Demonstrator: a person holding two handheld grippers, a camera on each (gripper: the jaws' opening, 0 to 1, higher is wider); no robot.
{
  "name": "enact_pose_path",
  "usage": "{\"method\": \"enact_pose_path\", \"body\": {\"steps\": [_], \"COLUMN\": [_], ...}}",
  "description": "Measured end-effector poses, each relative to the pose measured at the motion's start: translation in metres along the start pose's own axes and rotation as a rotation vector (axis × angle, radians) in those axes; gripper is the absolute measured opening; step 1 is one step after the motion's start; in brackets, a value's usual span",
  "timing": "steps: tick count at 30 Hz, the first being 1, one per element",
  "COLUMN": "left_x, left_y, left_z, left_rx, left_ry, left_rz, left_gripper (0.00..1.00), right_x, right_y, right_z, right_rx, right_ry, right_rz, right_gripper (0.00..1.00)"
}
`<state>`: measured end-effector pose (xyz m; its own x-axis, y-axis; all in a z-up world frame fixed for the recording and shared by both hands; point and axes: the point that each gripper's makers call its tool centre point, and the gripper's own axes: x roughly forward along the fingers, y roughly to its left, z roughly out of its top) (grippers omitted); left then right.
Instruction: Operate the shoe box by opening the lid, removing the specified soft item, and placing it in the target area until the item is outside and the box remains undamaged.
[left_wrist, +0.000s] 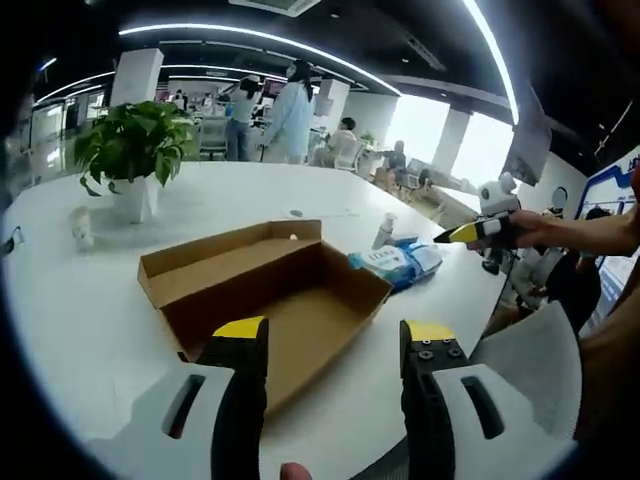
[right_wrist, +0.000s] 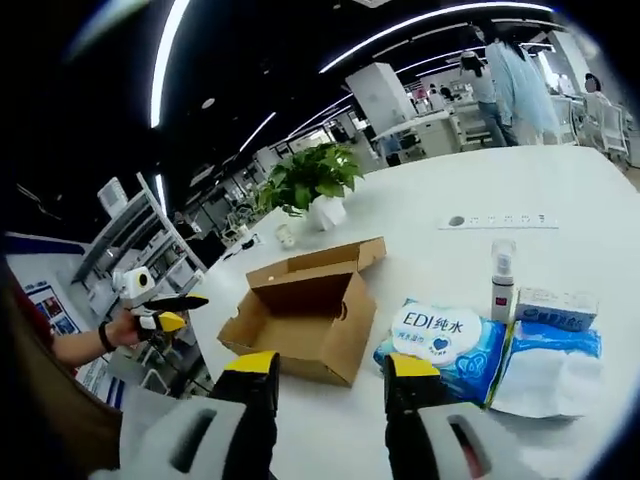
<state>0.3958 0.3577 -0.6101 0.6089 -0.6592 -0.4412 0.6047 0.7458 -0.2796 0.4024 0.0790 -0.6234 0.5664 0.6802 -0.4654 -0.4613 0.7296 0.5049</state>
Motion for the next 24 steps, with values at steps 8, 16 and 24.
{"method": "enact_pose_path", "body": {"steps": [8, 16, 24], "left_x": [-0.006, -0.009, -0.012], "left_y": [0.009, 0.021, 0.061], "left_z": [-0.012, -0.019, -0.02], "left_rx": [-0.028, -0.062, -0.246], "left_ry": [0.016, 0.017, -0.044], "left_rz": [0.04, 0.083, 0.222], "left_gripper": [0.52, 0.52, 0.52], "right_x": [-0.001, -0.003, -0.006], "right_y": [0.002, -0.009, -0.011], "right_z": [-0.027, -0.034, -0.037], "right_rx": [0.052, 0.082, 0.093], "right_ry": [-0.002, -0.014, -0.025], "right_rz": [0.002, -0.002, -0.013], "right_gripper": [0.42, 0.43, 0.43]}}
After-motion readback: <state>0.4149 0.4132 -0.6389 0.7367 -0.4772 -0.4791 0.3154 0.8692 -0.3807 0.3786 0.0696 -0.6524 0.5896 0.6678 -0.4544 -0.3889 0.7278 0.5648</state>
